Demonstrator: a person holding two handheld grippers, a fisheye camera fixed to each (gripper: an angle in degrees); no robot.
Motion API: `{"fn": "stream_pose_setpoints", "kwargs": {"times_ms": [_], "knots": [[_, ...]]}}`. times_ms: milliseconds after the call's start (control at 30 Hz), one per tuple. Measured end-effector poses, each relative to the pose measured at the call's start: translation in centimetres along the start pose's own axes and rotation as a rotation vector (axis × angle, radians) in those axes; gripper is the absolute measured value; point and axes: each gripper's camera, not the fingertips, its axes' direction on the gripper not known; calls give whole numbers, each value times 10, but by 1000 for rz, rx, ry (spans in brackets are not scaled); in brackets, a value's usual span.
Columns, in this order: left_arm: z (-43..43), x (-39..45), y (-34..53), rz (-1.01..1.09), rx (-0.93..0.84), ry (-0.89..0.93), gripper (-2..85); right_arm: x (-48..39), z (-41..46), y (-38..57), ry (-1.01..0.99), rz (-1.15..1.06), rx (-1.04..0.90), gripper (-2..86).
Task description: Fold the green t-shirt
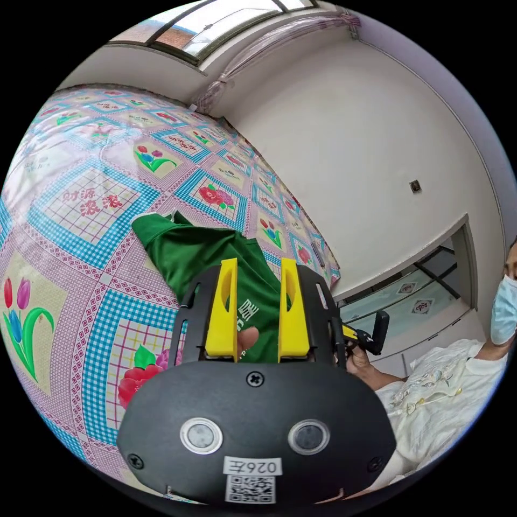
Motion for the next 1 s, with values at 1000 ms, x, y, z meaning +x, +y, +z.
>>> {"fn": "stream_pose_setpoints", "kwargs": {"times_ms": [1000], "knots": [[167, 61, -43, -83, -469, -188, -6, 77, 36, -59, -35, -68, -129, 1]]}}
